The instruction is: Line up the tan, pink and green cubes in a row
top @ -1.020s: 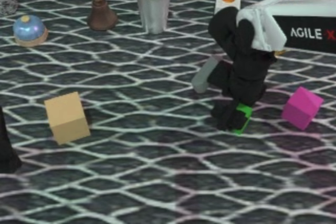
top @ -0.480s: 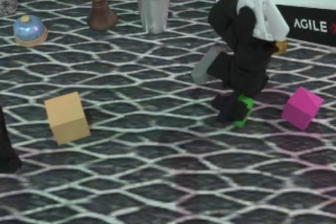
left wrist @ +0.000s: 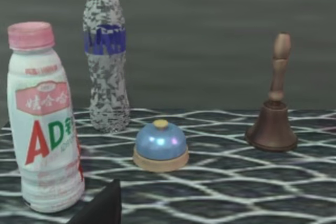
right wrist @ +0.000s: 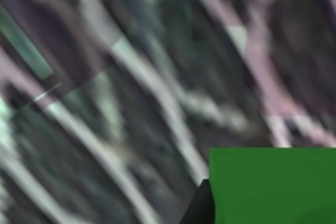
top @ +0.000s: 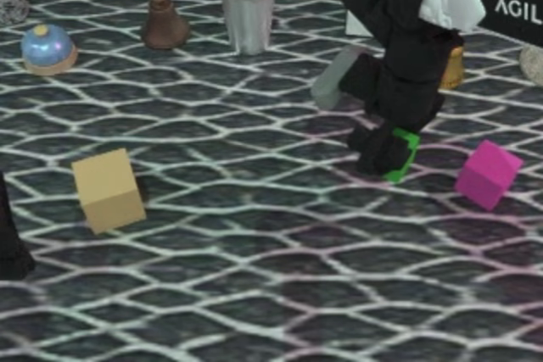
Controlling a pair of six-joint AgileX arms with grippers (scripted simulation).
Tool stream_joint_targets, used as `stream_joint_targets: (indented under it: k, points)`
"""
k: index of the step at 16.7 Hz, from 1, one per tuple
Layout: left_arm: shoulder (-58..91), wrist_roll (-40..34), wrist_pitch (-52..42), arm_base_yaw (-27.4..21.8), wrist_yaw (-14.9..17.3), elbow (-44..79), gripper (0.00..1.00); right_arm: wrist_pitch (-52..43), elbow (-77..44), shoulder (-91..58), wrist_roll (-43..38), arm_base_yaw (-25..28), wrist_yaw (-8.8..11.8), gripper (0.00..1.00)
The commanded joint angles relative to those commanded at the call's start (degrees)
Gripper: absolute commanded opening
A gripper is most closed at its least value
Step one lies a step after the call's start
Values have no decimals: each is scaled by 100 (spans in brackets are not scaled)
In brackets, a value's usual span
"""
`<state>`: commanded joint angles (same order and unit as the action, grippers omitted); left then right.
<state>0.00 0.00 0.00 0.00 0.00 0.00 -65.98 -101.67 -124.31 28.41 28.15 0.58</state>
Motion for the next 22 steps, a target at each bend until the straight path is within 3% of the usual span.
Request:
stream_joint_targets:
  k: [4, 13, 22]
  points:
    - [0, 0, 0, 0, 0, 0, 100, 65, 239, 197, 192, 95, 7, 0]
    - [0, 0, 0, 0, 0, 0, 100, 370, 2372, 1947, 1990, 1155, 59, 0]
    - [0, 0, 0, 0, 0, 0, 100, 801, 2738, 1905, 2053, 1191, 59, 0]
